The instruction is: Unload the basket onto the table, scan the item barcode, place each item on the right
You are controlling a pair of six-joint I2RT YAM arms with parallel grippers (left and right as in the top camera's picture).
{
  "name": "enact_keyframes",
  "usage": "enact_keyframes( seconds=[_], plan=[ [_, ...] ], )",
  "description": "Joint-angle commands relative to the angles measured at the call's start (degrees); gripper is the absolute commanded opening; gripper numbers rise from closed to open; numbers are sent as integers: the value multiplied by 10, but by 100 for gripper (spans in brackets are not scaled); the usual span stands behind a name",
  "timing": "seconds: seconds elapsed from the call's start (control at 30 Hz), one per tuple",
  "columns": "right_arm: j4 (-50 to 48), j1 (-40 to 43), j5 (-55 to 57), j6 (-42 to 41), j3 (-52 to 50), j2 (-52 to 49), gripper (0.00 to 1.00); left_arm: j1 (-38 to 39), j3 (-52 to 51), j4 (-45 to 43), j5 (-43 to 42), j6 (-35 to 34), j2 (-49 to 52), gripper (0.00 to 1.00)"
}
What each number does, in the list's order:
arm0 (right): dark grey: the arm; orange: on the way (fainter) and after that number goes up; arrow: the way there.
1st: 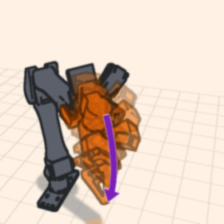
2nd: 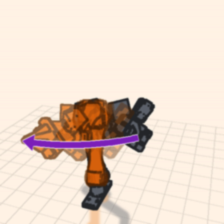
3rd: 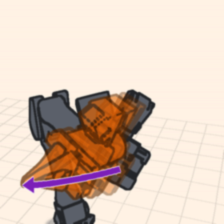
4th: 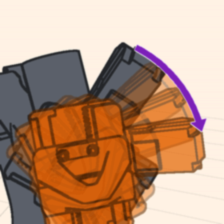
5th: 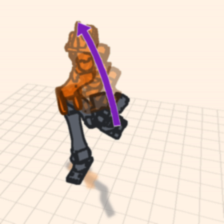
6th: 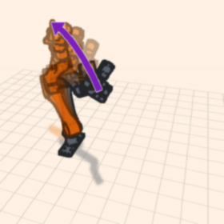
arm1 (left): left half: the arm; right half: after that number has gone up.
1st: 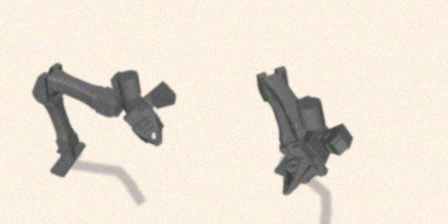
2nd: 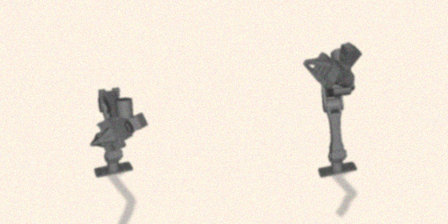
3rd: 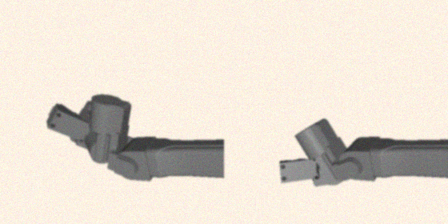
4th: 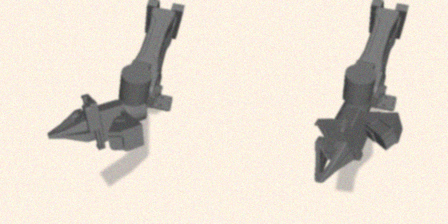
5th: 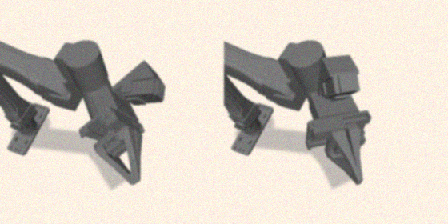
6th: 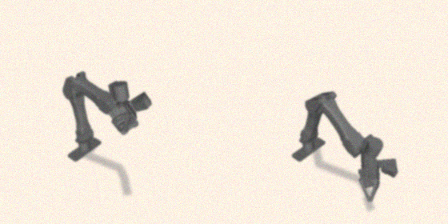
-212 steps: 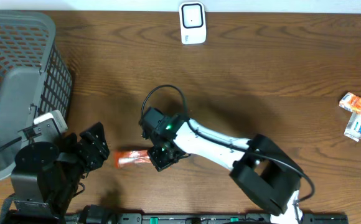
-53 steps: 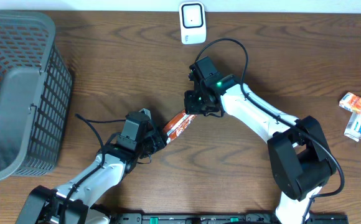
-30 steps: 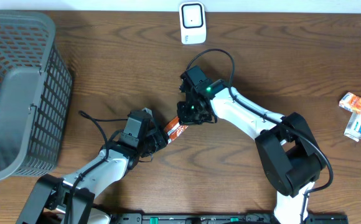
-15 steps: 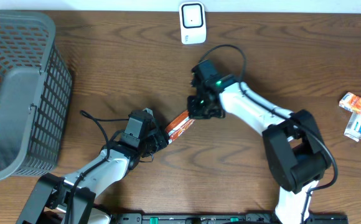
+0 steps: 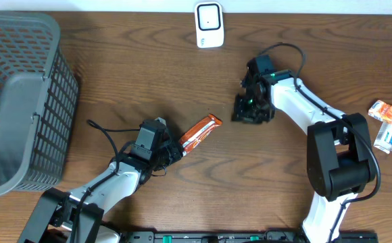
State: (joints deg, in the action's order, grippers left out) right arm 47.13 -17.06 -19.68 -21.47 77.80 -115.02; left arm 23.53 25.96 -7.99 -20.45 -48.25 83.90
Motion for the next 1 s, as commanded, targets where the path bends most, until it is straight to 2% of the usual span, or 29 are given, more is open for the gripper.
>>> enact_keyframes(
  seconds=[0.0,0.1,0.23,0.3,0.4,0.57,0.7,0.87,0.93,0.97],
  plan=[
    [34,-11,-138,9,2,4,45,1,-15,14,32,-5,18,7],
    [54,-28,-146,-45,2,4,53,1,-15,14,31,-5,18,8],
    [35,-64,-140,-139,1,4,55,1,-15,14,31,-5,18,7],
    [17,-79,-125,-171,1,4,59,1,-15,13,31,-5,18,7],
    [-4,-100,-82,-209,1,4,59,1,-15,9,16,-8,18,7],
    [-13,-105,-29,-213,1,4,59,26,-15,-43,-34,-11,18,7],
    [-9,-81,-29,-211,1,4,58,71,-15,-94,-34,-47,13,7],
    [7,-43,-42,-175,1,4,57,89,-15,-116,-34,-48,-31,7],
    [18,-35,-46,-162,1,4,52,89,-14,-115,-32,-46,-64,7],
    [23,-33,-45,-158,1,4,41,89,-14,-115,-29,-41,-85,7]
  ],
)
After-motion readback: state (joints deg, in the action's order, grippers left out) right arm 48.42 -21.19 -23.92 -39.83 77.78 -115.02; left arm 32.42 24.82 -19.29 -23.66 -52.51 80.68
